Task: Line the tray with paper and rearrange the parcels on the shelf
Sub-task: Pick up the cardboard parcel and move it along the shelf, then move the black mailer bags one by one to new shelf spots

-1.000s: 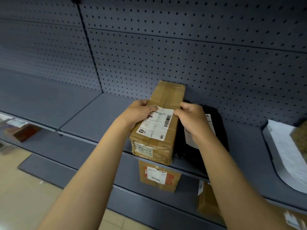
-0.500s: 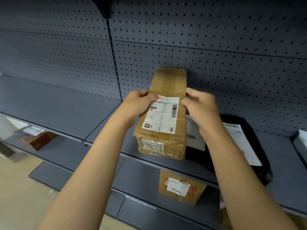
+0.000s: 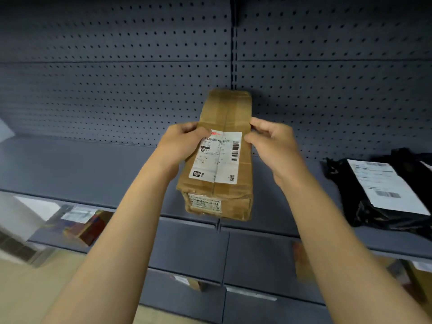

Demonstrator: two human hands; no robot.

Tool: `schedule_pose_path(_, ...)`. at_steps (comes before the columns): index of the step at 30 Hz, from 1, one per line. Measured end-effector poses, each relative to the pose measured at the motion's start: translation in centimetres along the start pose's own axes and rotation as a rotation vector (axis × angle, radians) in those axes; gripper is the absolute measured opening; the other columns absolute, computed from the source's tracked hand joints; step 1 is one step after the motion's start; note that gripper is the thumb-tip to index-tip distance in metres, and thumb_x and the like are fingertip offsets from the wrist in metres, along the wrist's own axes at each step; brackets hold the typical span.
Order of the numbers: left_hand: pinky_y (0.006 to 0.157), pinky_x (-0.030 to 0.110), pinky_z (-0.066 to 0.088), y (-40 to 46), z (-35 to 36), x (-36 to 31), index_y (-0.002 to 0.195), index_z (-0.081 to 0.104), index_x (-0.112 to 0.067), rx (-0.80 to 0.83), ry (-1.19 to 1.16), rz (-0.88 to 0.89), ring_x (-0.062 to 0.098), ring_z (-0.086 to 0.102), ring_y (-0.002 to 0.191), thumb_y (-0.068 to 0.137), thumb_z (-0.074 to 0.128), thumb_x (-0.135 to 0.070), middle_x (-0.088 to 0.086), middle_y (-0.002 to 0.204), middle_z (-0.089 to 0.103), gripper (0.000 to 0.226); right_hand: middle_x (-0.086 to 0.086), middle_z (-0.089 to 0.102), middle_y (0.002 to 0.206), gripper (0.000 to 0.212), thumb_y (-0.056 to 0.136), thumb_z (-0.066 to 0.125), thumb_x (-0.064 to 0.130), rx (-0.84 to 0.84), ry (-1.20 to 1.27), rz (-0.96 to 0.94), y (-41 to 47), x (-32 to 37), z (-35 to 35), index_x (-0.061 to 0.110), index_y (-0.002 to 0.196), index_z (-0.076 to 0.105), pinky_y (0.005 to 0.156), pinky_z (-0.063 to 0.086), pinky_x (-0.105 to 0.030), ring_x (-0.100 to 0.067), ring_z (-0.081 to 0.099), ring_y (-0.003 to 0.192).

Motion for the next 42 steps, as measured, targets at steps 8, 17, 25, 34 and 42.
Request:
schedule_pose_path(8,0.085,0.034,0.059,2.6,-8.2,4.6,0.107,0.078,-0.021,-0.046,-0.016,-0.069,0.020,0.076,0.086,0.091,0.068,-0.022,0.002,0.097,0.082,0.019,0.013,0.065,0.121,0.055,0.089,0.065,0.010,0.055,-0.050,0.010,1.2,0.1,9.5,0.018,0.143,0.058,0.092,0.051,-0.020,0.007,0.060,0.088)
schedule_pose_path(17,0.064,0.027,0.061,5.9,-13.4,11.0,0.109,0.076,-0.020,-0.050,-0.032,-0.202,0.014,0.076,0.067,0.096,0.066,-0.020,0.000,0.083,0.081,0.017,-0.003,0.061,0.143,0.053,0.095,0.063,0.010,0.173,-0.144,0.089,2.5,-2.8,18.3,0.017,0.147,0.054,0.054,0.040,0.002,0.004,0.056,0.090)
schedule_pose_path(25,0.090,0.040,0.060,7.4,-12.1,15.6,0.127,0.070,-0.019,-0.031,0.029,-0.232,0.021,0.075,0.094,0.095,0.068,-0.025,0.005,0.108,0.078,0.032,-0.002,0.060,0.145,0.052,0.091,0.066,0.010,0.166,-0.118,0.186,3.0,-7.0,19.7,0.018,0.142,0.059,0.097,0.047,-0.022,-0.009,0.058,0.123)
schedule_pose_path(34,0.067,0.014,0.045,5.9,-11.9,9.4,0.132,0.065,-0.029,-0.311,0.344,0.156,0.003,0.059,0.081,0.096,0.061,-0.020,-0.005,0.112,0.068,0.037,0.007,0.060,0.143,0.040,0.099,0.060,0.031,0.144,-0.173,0.074,2.6,-4.4,16.5,0.030,0.139,0.061,0.095,0.038,-0.022,-0.011,0.054,0.131)
schedule_pose_path(42,0.092,0.020,0.048,3.7,-0.7,3.4,0.124,0.068,-0.026,-0.157,0.037,0.257,0.004,0.060,0.100,0.097,0.061,-0.013,-0.011,0.109,0.066,0.031,0.014,0.060,0.130,0.038,0.096,0.063,0.024,0.004,-0.133,0.066,1.3,-3.3,4.9,0.036,0.132,0.064,0.089,0.038,-0.017,0.000,0.054,0.111)
Point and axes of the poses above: each hand's wrist, its own y-axis towards the middle knuckle, its own z-axis out of the palm, x = y × z, the point moved 7 cm from there along y, towards the middle knuckle
